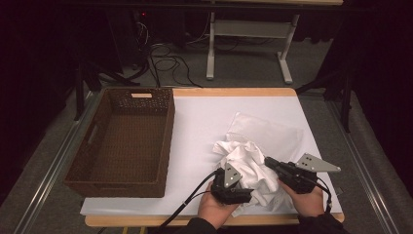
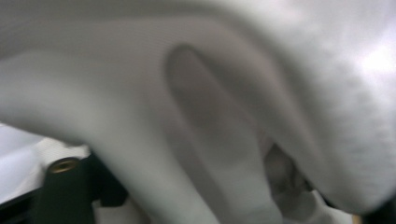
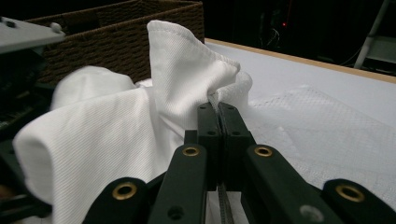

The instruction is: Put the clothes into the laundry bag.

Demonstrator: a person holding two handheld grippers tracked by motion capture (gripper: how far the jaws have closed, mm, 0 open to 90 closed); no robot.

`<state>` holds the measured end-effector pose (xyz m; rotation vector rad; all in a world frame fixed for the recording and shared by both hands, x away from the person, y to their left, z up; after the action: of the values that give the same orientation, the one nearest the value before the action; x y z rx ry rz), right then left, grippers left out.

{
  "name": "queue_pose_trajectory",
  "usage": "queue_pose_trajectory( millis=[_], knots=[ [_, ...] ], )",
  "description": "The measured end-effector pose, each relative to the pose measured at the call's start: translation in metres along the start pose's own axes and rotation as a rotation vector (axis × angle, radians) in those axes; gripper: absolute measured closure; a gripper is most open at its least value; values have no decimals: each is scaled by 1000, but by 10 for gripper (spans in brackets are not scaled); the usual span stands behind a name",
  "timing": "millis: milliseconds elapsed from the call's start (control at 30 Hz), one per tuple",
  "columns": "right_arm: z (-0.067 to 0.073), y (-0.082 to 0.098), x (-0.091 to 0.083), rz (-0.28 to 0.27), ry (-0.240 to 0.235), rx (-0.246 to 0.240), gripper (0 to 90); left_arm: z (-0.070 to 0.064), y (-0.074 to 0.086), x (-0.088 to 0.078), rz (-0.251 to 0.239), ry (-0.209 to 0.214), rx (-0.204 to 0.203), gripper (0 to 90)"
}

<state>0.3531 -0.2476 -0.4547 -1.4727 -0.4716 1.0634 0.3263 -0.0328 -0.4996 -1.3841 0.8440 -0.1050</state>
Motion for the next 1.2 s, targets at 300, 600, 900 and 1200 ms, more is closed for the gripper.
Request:
queue_pose_trajectory(
  millis=[300, 600, 900, 1200],
  knots=[
    [1, 0, 0, -3, 1, -1, 900, 2, -2, -20, -80, -5, 3, 117],
    [1, 0, 1, 1, -4, -10, 900, -9, -15, -16, -146, 41, 84, 740],
    [2, 0, 1, -2, -17, 0, 900, -14, -19, 15, -74, 27, 61, 798],
    [9, -4, -3, -25, -43, -15, 900, -17, -16, 44, 74, -21, 38, 777]
  ],
)
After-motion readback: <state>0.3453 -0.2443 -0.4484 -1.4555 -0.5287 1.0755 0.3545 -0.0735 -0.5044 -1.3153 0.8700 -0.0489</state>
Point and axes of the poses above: each handheld gripper's, and its own axes: x roughly forward along the jaws, y roughly out of its underside, z roughly to its left, the point moved 2 cm from there along x, roughly forward along the jaws, and after that the axes turned 9 degrees about -y, right-handed, at the moved point
